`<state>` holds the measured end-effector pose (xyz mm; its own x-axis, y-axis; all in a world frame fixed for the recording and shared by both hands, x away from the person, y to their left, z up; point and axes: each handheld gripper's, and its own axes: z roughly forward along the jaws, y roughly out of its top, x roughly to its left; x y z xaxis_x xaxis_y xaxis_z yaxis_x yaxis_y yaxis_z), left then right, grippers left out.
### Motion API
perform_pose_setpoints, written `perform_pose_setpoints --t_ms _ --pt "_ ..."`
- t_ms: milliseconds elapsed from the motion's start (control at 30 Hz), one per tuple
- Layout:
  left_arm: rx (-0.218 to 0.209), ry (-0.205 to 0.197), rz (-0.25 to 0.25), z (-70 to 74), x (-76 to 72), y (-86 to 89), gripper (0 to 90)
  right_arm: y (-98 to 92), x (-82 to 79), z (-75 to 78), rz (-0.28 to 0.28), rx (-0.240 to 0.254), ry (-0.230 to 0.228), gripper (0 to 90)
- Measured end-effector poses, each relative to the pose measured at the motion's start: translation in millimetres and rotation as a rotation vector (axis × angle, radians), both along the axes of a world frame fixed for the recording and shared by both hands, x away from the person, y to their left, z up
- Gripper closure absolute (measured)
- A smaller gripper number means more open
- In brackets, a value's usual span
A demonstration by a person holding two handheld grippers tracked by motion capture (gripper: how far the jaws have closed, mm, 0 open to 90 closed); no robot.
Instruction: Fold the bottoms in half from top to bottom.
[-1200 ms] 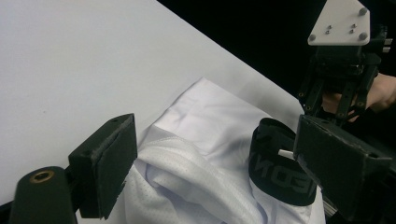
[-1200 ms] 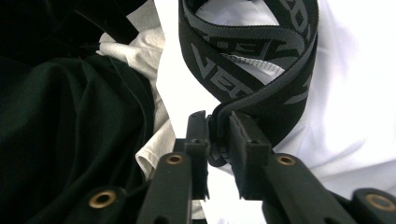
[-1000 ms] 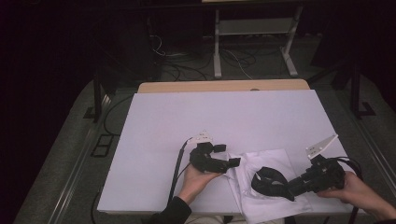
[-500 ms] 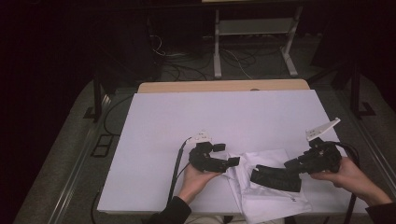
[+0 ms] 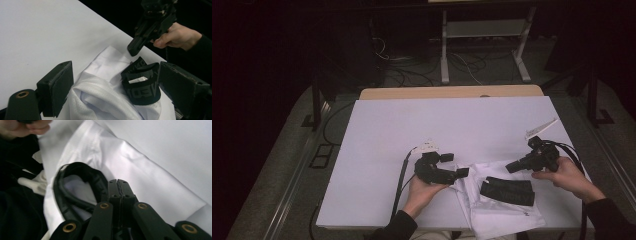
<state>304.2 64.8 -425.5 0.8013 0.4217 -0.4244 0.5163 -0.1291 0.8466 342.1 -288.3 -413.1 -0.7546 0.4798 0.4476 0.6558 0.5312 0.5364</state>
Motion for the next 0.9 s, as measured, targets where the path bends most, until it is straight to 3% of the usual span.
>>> perform_pose_setpoints --t_ms 567,900 --pt "-0.007 0.004 -0.008 -1.6 -0.1 -2.5 12.7 16.4 21.0 -36.2 0.062 -0.075 0.125 88.2" --pt "-0.01 0.004 -0.011 -1.9 -0.5 -3.5 12.7 20.7 22.2 -42.0 0.125 -0.038 0.194 87.3"
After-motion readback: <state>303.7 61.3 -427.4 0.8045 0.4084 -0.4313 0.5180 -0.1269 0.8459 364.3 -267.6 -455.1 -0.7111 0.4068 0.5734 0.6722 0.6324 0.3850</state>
